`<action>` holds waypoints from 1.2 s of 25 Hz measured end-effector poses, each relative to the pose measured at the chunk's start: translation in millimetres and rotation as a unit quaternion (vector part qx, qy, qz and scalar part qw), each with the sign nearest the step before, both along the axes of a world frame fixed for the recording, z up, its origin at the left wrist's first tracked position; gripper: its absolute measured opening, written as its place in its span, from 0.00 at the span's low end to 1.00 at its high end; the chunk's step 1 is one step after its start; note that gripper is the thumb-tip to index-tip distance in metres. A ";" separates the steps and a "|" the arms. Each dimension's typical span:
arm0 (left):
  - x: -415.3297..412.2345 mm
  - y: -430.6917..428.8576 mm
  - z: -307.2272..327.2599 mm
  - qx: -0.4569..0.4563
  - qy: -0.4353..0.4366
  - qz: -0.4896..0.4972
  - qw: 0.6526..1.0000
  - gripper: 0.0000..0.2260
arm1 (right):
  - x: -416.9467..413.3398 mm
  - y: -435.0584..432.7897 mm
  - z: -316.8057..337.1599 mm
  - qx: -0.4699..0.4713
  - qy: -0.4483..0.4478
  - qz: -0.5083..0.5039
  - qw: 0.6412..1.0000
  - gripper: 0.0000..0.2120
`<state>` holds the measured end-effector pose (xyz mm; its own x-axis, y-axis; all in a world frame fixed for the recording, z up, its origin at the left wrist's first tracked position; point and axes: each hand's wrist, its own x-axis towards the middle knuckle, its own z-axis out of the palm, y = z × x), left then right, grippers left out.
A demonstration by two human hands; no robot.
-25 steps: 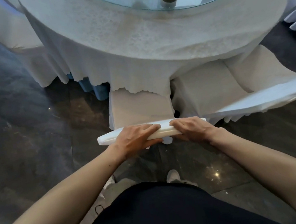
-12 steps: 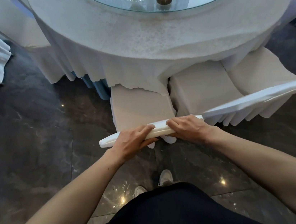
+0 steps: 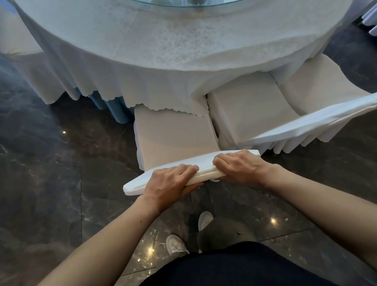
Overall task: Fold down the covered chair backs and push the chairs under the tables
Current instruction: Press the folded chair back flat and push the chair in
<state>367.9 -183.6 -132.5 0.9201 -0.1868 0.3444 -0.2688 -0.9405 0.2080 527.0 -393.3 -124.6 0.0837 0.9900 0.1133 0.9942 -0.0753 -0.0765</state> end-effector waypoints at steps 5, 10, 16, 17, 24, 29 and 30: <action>26.3 -3.2 1.2 -0.005 0.006 0.022 1.000 0.15 | 31.1 -0.9 -0.7 -0.009 0.023 -0.009 1.000 0.14; 47.8 -6.0 4.8 -0.014 0.008 0.033 0.999 0.15 | 55.1 2.1 -0.6 0.020 0.036 -0.009 0.999 0.16; 51.6 -11.0 6.2 -0.016 0.030 0.031 0.999 0.15 | 58.9 -0.1 -4.5 0.060 0.030 -0.004 0.998 0.15; 51.2 -12.2 7.2 -0.020 0.031 0.031 0.999 0.15 | 58.4 -0.4 -6.5 0.064 0.029 -0.006 0.998 0.16; 49.2 -33.8 11.4 -0.022 0.031 0.039 0.998 0.14 | 60.0 -17.7 -5.6 0.083 -0.009 0.016 0.996 0.09; 46.2 -47.9 8.5 -0.019 0.027 0.035 0.999 0.14 | 58.4 -30.3 -2.6 0.090 -0.011 0.023 0.996 0.13; 46.4 -47.7 9.5 -0.020 0.024 0.037 0.999 0.14 | 58.1 -29.6 -2.1 0.090 -0.007 0.021 0.996 0.14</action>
<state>414.3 -231.2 -122.9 0.9462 -0.1054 0.3061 -0.1885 -0.9480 0.2563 585.1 -422.9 -126.7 0.0399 0.9559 0.2910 0.9973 -0.0200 -0.0709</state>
